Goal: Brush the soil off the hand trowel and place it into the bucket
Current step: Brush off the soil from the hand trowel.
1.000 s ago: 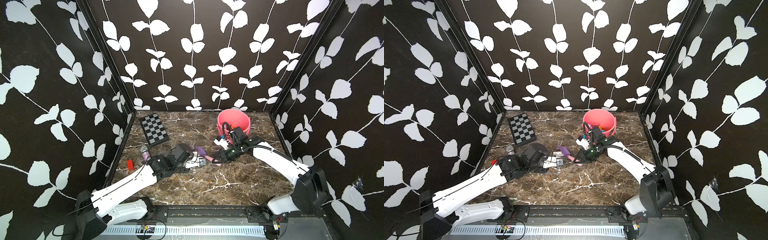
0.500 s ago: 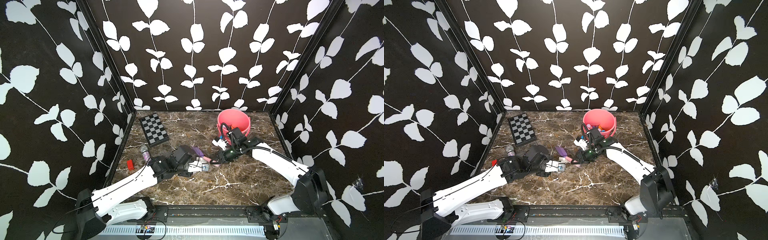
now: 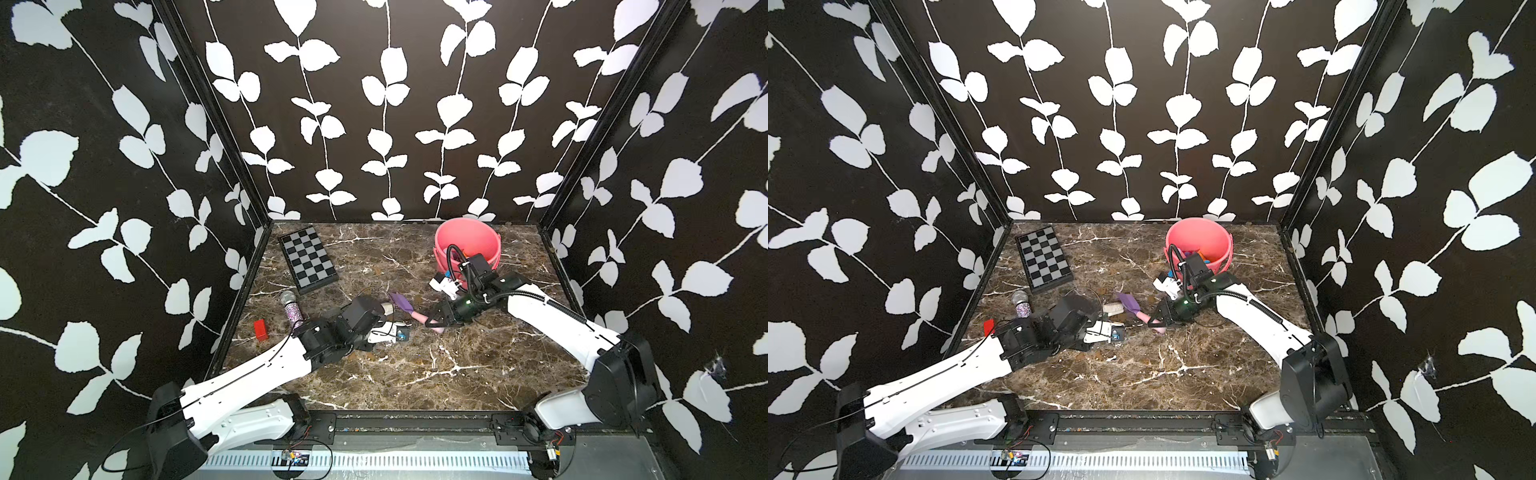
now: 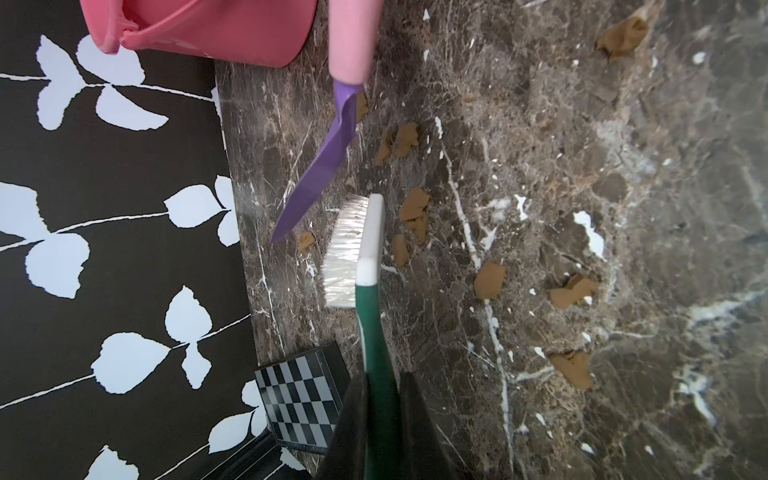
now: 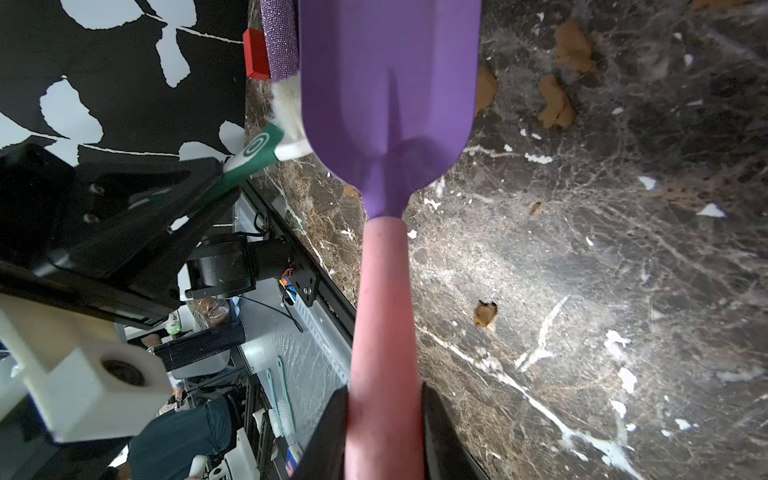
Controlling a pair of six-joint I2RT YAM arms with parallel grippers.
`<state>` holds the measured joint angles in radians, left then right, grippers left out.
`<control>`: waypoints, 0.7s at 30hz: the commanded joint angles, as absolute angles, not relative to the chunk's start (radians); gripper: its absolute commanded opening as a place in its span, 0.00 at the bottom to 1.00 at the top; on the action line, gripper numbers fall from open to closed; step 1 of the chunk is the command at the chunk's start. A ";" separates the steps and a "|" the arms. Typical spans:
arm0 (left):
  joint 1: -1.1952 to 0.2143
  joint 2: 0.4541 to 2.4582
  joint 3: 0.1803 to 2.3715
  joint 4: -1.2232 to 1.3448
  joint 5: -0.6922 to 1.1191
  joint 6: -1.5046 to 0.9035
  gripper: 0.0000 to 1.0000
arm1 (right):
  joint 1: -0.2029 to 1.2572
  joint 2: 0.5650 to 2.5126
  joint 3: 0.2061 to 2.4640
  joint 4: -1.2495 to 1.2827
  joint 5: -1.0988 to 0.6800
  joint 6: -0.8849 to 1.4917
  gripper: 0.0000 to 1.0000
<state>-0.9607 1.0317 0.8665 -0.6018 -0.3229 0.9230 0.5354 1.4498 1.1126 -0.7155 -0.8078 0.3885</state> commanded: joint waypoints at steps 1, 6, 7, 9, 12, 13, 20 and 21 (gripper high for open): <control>-0.960 1.004 0.865 -0.609 -0.239 0.949 0.00 | 0.542 1.425 1.102 -0.675 -0.860 0.404 0.00; -0.963 1.053 0.899 -0.592 -0.145 0.936 0.00 | 0.580 1.450 1.106 -0.654 -0.866 0.414 0.00; -0.963 1.061 0.902 -0.580 -0.147 0.946 0.00 | 0.583 1.453 1.104 -0.656 -0.868 0.412 0.00; -0.964 1.068 0.896 -0.554 -0.182 0.976 0.00 | 0.583 1.455 1.105 -0.680 -0.869 0.392 0.00; -0.963 1.059 0.878 -0.511 -0.272 1.023 0.00 | 0.577 1.454 1.107 -0.738 -0.858 0.345 0.00; -0.963 1.053 0.872 -0.503 -0.296 1.041 0.00 | 0.572 1.453 1.106 -0.755 -0.858 0.332 0.00; -0.957 1.002 0.803 -0.429 -0.426 1.187 0.00 | 0.557 1.453 1.110 -0.842 -0.857 0.256 0.00; -0.953 1.000 0.798 -0.424 -0.436 1.194 0.00 | 0.554 1.453 1.111 -0.851 -0.855 0.249 0.00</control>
